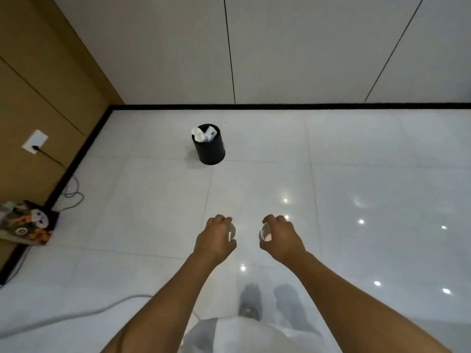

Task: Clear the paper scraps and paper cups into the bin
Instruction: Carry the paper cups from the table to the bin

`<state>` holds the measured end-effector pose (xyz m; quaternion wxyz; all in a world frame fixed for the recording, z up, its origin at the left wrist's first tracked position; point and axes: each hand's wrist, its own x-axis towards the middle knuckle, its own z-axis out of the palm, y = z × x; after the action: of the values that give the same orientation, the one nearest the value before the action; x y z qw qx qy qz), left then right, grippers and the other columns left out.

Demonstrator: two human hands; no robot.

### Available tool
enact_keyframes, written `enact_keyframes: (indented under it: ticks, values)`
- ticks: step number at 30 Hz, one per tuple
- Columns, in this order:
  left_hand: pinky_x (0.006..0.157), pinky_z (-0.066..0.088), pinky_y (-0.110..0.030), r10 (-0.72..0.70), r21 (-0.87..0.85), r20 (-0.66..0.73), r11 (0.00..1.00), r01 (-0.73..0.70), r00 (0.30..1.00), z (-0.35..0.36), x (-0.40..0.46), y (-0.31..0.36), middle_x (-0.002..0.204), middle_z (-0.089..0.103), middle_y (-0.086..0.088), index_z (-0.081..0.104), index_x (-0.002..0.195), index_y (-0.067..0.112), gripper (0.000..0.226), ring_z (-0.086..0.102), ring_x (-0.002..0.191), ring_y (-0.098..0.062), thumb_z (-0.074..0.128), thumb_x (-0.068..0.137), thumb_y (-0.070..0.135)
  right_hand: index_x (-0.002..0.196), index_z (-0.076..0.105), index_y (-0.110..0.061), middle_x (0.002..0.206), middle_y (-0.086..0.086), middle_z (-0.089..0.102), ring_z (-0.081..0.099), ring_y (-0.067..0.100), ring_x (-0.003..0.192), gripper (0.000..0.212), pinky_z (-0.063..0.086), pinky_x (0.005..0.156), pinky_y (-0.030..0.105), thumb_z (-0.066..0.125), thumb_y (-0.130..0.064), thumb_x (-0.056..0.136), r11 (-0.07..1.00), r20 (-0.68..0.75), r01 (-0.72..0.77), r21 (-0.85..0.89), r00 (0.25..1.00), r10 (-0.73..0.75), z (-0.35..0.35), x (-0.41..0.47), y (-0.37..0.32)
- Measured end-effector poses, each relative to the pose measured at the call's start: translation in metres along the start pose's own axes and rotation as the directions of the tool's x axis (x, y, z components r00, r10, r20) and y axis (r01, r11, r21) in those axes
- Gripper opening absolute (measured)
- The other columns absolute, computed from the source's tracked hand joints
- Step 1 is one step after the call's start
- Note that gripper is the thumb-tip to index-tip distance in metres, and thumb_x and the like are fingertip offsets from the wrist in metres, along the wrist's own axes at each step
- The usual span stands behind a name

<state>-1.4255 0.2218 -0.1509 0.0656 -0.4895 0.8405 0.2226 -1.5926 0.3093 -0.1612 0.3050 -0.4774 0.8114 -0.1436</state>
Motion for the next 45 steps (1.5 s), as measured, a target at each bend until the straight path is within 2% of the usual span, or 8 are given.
enact_keyframes:
  ticks: [7, 12, 23, 30, 38, 45]
  values:
    - [0.084, 0.049, -0.034, -0.096, -0.056, 0.004, 0.994, 0.096, 0.995, -0.035, 0.061, -0.048, 0.130, 0.045, 0.005, 0.047, 0.129, 0.019, 0.047, 0.038, 0.124, -0.016, 0.059, 0.085, 0.032, 0.120, 0.050, -0.022, 0.112, 0.000, 0.049, 0.047, 0.022, 0.106, 0.045, 0.050, 0.081, 0.033, 0.067, -0.023, 0.079, 0.996, 0.051, 0.090, -0.027, 0.995, -0.089, -0.006, 0.084, -0.047]
    - [0.091, 0.048, -0.037, -0.131, -0.083, 0.011, 0.988, 0.132, 0.991, -0.061, 0.139, -0.057, 0.137, 0.041, 0.004, 0.040, 0.138, 0.019, 0.057, 0.036, 0.127, -0.017, 0.059, 0.087, 0.033, 0.122, 0.050, -0.022, 0.113, 0.001, 0.050, 0.047, 0.022, 0.105, 0.046, 0.048, 0.078, 0.030, 0.067, -0.023, 0.079, 0.991, 0.074, 0.128, -0.044, 0.989, -0.125, -0.027, 0.172, -0.061]
    - [0.092, 0.048, -0.037, -0.249, -0.130, -0.037, 0.962, 0.242, 0.968, -0.148, 0.332, -0.058, 0.137, 0.041, 0.003, 0.040, 0.138, 0.020, 0.057, 0.035, 0.128, -0.019, 0.059, 0.087, 0.035, 0.124, 0.049, -0.021, 0.117, 0.003, 0.049, 0.048, 0.025, 0.110, 0.049, 0.050, 0.080, 0.031, 0.069, -0.025, 0.080, 0.971, 0.129, 0.216, -0.103, 0.971, -0.202, -0.106, 0.388, -0.104]
    - [0.093, 0.048, -0.037, -0.314, -0.146, -0.008, 0.940, 0.309, 0.950, -0.184, 0.421, -0.093, 0.137, 0.042, 0.001, 0.041, 0.137, 0.019, 0.057, 0.037, 0.127, -0.020, 0.060, 0.086, 0.035, 0.126, 0.047, -0.020, 0.121, 0.004, 0.048, 0.045, 0.025, 0.110, 0.052, 0.048, 0.082, 0.031, 0.068, -0.024, 0.078, 0.968, 0.214, 0.221, -0.122, 0.958, -0.192, -0.116, 0.494, -0.143]
    - [0.092, 0.048, -0.038, -0.369, -0.227, -0.033, 0.908, 0.352, 0.929, -0.239, 0.544, -0.168, 0.136, 0.042, 0.001, 0.040, 0.139, 0.020, 0.059, 0.038, 0.126, -0.019, 0.060, 0.085, 0.034, 0.122, 0.047, -0.020, 0.117, 0.004, 0.047, 0.046, 0.026, 0.109, 0.050, 0.049, 0.082, 0.032, 0.067, -0.023, 0.076, 0.955, 0.278, 0.256, -0.150, 0.938, -0.208, -0.114, 0.643, -0.226]
    - [0.095, 0.046, -0.037, -0.424, -0.266, -0.002, 0.874, 0.408, 0.906, -0.289, 0.640, -0.225, 0.138, 0.039, -0.002, 0.037, 0.140, 0.017, 0.059, 0.035, 0.128, -0.021, 0.059, 0.087, 0.033, 0.128, 0.046, -0.018, 0.124, 0.008, 0.048, 0.047, 0.028, 0.111, 0.049, 0.047, 0.083, 0.034, 0.063, -0.030, 0.083, 0.933, 0.307, 0.325, -0.154, 0.913, -0.268, -0.121, 0.760, -0.309]
